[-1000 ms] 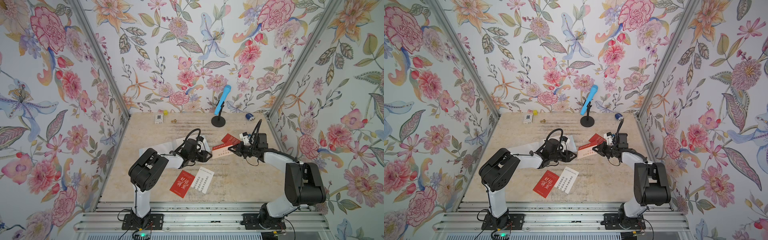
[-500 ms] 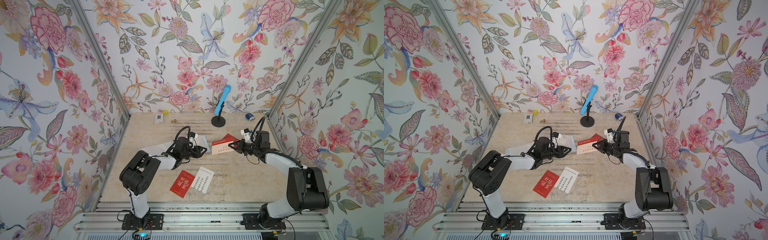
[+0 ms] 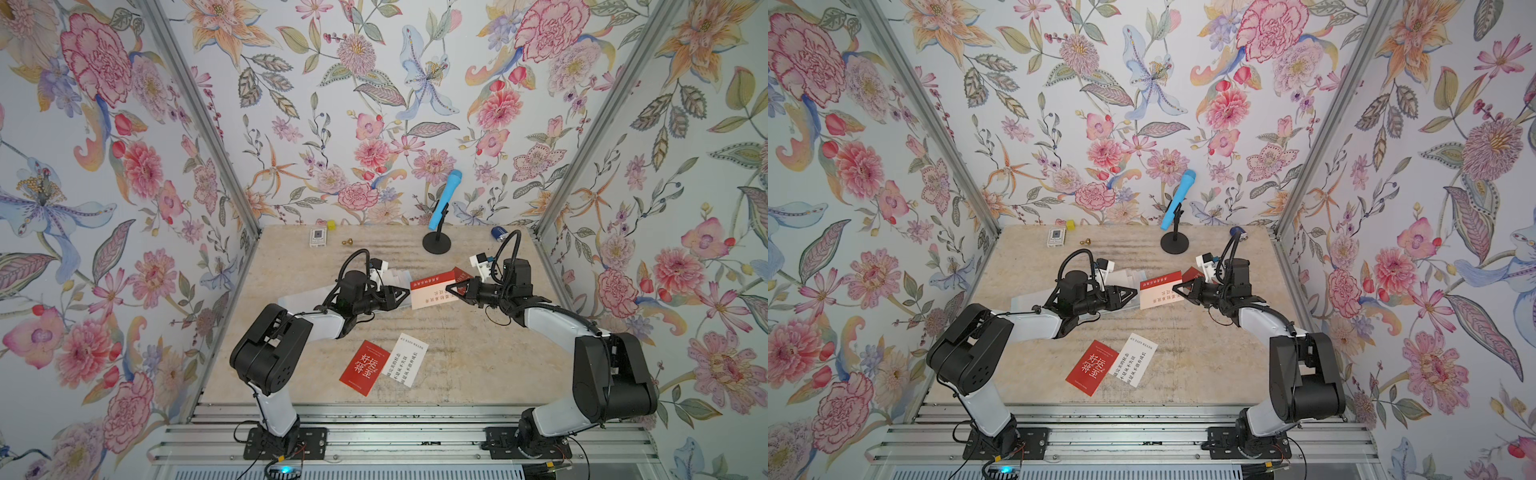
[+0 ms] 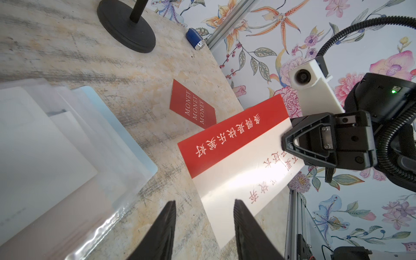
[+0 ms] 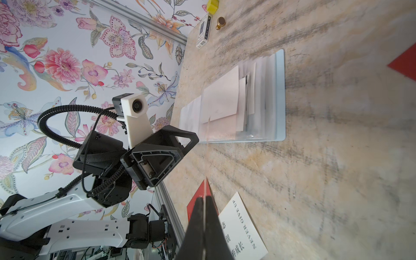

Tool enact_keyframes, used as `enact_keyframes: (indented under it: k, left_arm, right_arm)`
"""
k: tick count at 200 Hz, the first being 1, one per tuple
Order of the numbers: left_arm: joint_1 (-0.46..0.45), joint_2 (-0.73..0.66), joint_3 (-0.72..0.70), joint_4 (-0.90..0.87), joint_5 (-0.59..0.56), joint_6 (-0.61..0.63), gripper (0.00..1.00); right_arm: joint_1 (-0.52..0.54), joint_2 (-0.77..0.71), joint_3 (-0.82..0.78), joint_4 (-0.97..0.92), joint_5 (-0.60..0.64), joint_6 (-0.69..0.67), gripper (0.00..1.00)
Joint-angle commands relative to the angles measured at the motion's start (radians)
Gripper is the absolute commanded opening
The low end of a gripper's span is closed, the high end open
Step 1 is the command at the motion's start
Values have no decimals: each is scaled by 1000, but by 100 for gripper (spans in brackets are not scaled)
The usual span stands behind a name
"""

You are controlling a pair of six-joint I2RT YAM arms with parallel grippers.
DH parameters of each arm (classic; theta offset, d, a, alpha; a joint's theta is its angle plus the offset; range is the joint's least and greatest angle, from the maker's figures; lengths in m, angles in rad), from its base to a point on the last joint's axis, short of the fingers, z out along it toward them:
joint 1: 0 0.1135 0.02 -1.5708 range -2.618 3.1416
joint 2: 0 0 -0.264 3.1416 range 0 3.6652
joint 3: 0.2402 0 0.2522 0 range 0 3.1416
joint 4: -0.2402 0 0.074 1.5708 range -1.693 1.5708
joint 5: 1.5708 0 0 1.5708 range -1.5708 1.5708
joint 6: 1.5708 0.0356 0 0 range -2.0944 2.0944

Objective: Place the photos into the photo albums
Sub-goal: Pick up the photo at the center of the board.

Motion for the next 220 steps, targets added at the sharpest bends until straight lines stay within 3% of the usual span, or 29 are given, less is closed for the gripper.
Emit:
enact_keyframes:
  k: [1,84,220]
  left_arm:
    - [25,-41,-14,30,35,-16,45]
    - [55,-34,-20,183,163,-162,45]
    - [62,-21,-7,157,182,-158,45]
  right_arm:
    - [7,9,35,59,-52,20,2]
    - [27,65,73,160,-140,92,4]
    - [35,76,115,212,-192,134,4]
